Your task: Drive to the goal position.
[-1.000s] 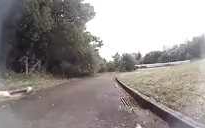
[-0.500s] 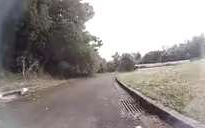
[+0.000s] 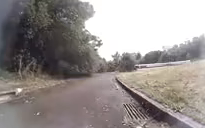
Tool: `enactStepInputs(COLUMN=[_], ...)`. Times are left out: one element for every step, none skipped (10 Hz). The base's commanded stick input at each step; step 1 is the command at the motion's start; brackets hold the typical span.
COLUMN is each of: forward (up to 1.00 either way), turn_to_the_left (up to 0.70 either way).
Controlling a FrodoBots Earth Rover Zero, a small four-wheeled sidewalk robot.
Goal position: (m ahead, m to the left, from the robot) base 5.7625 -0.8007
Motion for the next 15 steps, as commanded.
enactStepInputs(forward=[0.45, 0.45, 0.45, 0.5, 0.6, 0.7, 0.7, 0.7, 0.7, 0.7, 0.7, 0.7, 0.7, 0.7, 0.7], turn_to_the_left=[0.0, 0.0, 0.0, 0.0, 0.0, 0.0, 0.0, 0.0, 0.07, 0.1, 0.13, 0.1, 0.05, 0.0, 0.0])
